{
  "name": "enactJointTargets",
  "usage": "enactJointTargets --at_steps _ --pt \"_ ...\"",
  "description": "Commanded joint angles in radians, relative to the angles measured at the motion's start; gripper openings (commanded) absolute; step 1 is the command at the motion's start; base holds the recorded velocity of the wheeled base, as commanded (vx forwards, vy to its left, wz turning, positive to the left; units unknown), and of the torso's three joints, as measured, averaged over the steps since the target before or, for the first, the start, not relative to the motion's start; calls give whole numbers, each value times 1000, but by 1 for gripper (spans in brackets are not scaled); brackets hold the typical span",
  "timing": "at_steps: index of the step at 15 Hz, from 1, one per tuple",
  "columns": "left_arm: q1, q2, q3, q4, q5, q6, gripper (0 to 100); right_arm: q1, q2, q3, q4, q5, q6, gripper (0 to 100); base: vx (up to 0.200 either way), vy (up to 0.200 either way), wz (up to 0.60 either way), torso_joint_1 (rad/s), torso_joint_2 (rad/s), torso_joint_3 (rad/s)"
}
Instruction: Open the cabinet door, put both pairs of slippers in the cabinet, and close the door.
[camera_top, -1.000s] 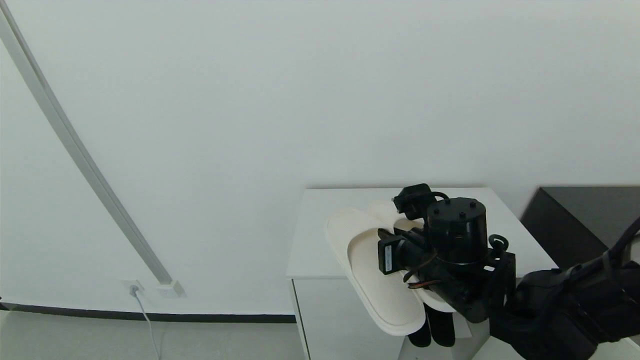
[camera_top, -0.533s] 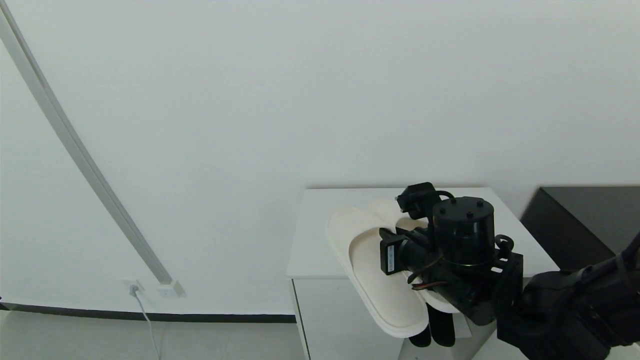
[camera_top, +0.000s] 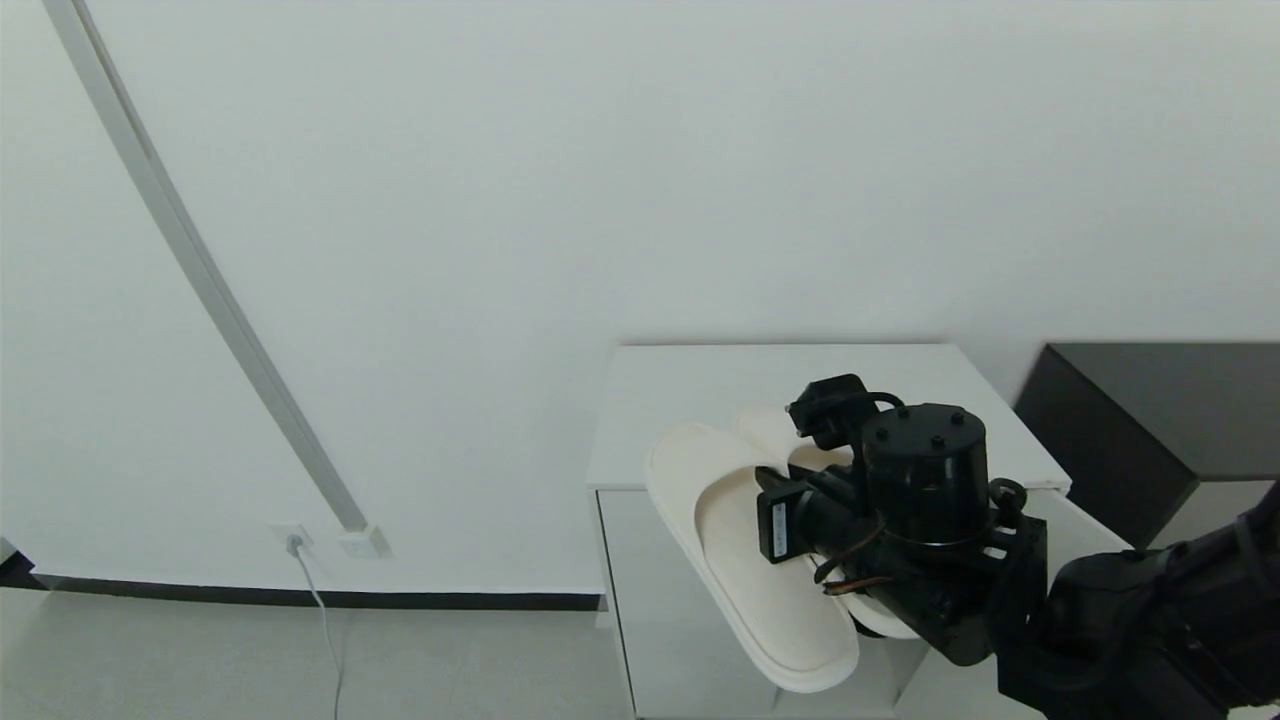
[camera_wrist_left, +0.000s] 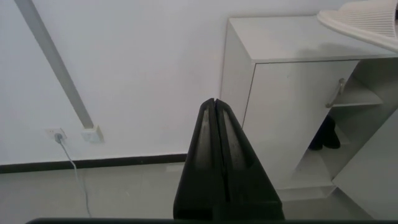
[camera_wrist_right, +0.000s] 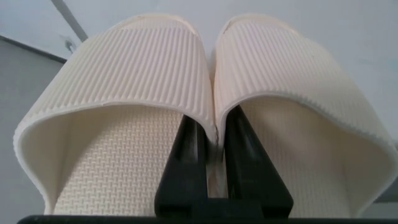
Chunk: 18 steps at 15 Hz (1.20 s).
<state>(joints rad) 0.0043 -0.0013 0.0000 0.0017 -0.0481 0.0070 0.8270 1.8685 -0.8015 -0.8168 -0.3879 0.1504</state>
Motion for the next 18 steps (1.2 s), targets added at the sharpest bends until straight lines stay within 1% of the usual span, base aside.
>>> enactJointTargets --at_steps 1,4,8,10,11,12,18 --pt "0 1 0 0 1 -1 0 3 1 7 -4 0 0 0 0 0 0 0 0 0" --pt "0 1 0 0 1 1 0 3 -3 38 -8 -2 0 0 0 0 0 0 0 0" --pt "0 1 0 0 1 -1 0 3 -11 36 -10 0 0 0 0 0 0 0 0 0" --pt "0 1 -2 0 4 -7 0 4 -8 34 -10 0 0 0 0 0 0 0 0 0" --pt "0 1 -2 0 10 -18 0 6 -6 34 -10 0 0 0 0 0 0 0 0 0" --pt "0 1 -2 0 10 -18 0 6 -8 33 -10 0 0 0 0 0 0 0 0 0" --pt "0 1 -2 0 10 -18 0 7 -12 39 -10 -2 0 0 0 -200 0 3 2 0"
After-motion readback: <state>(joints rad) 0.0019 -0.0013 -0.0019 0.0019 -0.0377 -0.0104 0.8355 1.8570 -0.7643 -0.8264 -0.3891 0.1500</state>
